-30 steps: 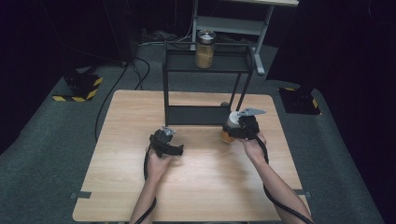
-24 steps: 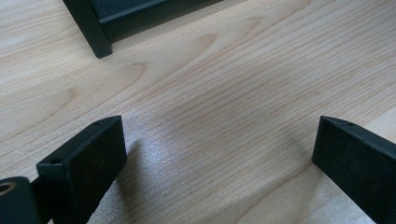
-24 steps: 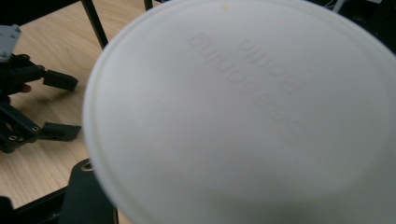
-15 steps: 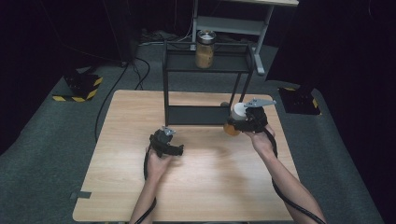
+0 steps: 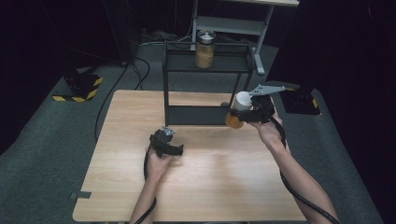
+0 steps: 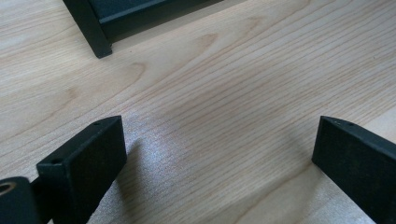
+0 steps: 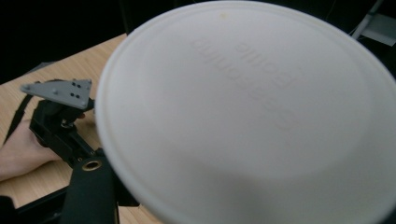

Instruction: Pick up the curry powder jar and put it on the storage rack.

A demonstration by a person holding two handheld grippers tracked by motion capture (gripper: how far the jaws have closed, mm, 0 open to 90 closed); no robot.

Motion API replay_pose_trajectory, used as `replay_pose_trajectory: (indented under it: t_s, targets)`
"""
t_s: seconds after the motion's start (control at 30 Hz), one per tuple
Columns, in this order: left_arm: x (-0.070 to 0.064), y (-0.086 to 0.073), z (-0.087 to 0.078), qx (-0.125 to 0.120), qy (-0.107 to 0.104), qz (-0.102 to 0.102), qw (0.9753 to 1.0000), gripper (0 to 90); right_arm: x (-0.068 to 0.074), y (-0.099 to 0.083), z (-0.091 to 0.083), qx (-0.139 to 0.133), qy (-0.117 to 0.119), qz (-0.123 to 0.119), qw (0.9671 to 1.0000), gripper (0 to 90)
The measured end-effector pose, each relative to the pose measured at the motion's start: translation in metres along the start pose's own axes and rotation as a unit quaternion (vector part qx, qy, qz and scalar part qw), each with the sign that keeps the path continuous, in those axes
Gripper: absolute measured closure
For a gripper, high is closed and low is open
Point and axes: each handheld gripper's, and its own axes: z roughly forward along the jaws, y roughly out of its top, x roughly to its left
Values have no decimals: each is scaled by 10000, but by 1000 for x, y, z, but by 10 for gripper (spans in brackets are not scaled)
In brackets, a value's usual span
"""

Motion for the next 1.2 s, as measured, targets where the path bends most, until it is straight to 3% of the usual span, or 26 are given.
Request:
replay_pose_trajectory:
  t_s: [0.4,1.2]
  targets:
    - [0,0,0,0,-1,3,10000,28,-6,31,-22,-159,110,-25,9998,345]
    - [0,0,0,8,8,8,10000,28,-4,95,-48,-423,-69,-251,9988,348]
